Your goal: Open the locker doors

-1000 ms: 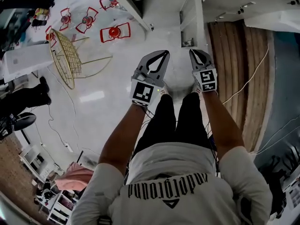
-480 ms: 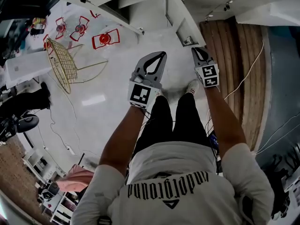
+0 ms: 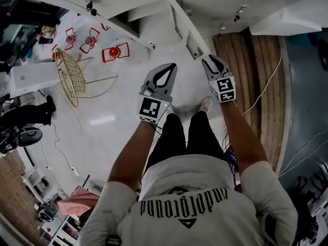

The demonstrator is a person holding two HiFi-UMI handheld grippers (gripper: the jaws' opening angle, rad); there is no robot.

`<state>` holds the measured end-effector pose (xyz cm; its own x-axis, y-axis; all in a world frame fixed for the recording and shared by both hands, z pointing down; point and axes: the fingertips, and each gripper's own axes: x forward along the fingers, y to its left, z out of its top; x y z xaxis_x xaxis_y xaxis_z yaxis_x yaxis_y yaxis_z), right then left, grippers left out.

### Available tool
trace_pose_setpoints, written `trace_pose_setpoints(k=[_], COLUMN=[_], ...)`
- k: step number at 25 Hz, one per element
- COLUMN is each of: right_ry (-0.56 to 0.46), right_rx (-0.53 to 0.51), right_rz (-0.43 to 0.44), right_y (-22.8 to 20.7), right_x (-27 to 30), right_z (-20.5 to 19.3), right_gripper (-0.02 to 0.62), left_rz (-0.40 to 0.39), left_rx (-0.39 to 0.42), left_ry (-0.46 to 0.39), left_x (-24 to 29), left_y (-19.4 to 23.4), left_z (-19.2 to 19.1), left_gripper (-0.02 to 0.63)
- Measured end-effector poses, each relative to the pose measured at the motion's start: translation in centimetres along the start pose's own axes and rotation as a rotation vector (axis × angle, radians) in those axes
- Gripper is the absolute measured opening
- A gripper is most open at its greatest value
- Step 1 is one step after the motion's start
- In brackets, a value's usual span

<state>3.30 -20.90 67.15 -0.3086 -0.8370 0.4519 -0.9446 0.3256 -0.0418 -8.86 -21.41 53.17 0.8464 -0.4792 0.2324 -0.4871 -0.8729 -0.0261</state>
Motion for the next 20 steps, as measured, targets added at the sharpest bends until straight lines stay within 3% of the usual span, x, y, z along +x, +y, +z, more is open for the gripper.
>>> trace_pose_setpoints(k=[2, 7, 14, 20], right_ry=[-0.020, -0.079, -0.206, -0.322], right_rx=[0.022, 0.038, 0.020, -0.012], right_rz=[0.014, 0.048, 0.126, 0.194], right_y=[0.4, 1.3, 1.6, 1.5], right_x=[-1.6, -6.7, -15.8, -22.1], right_z=[1.4, 5.0, 13.0, 20.0], right_gripper=[0.180, 0.222, 0.242, 0.241], left_rz=[0.000, -0.001, -0.031, 0.001], left_rx=[0.001, 0.020, 0.033, 0.008], left_ry=[0.001, -0.015, -0.038, -0.100], left_x=[-0.1, -0.5, -1.0, -1.7], left_y=[-0.9, -3.2, -8.2, -11.4], left_z=[1.1, 4.9, 11.6, 17.4], left_gripper=[0.008, 0.008, 0.008, 0.008])
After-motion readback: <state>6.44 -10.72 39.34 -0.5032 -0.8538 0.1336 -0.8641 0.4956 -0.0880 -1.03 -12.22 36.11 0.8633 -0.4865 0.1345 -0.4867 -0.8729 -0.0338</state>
